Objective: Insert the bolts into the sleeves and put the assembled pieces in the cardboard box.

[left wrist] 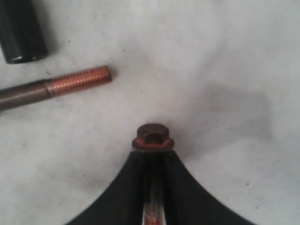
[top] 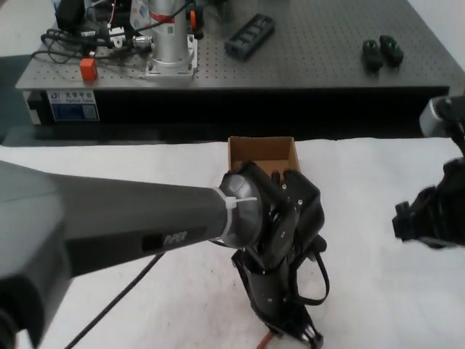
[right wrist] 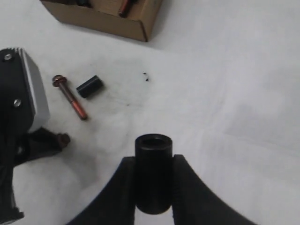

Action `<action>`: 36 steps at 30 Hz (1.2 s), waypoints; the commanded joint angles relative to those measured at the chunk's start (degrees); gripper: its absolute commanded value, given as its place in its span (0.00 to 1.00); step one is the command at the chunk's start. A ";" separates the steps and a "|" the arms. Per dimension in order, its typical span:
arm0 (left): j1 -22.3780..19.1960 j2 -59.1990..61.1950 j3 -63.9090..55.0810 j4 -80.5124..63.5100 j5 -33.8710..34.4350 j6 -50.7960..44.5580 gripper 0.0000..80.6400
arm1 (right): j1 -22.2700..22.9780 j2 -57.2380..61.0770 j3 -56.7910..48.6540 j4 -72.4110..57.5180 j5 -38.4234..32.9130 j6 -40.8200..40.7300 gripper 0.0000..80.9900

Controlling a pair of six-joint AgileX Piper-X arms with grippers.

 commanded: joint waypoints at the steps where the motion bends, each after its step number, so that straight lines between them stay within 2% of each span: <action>1: 1.12 -8.48 -0.46 -1.48 -3.23 -6.01 0.01 | -0.14 -4.53 3.80 0.41 -6.41 2.93 0.08; 6: 4.59 -25.08 8.23 -15.11 -1.81 -14.50 0.01 | 0.71 -12.63 14.50 -2.51 -20.45 9.60 0.08; 8: 6.14 -31.50 13.85 -24.64 3.10 -19.04 0.01 | 2.74 -15.30 19.21 -7.57 -25.32 13.82 0.08; 11: 7.17 -38.24 21.06 -38.24 11.38 -26.51 0.01 | 8.16 -17.30 24.42 -18.37 -28.43 22.48 0.08; 15: 7.15 -42.27 27.59 -48.68 13.96 -32.10 0.01 | 15.92 -17.02 27.57 -35.04 -29.08 32.38 0.08; 20: 7.15 -42.43 29.45 -51.01 16.22 -34.93 0.01 | 21.44 -14.89 27.50 -51.06 -26.20 36.09 0.08; 36: 7.15 -42.43 29.45 -51.01 18.29 -34.72 0.01 | 22.01 -9.58 27.16 -63.60 -21.21 37.02 0.08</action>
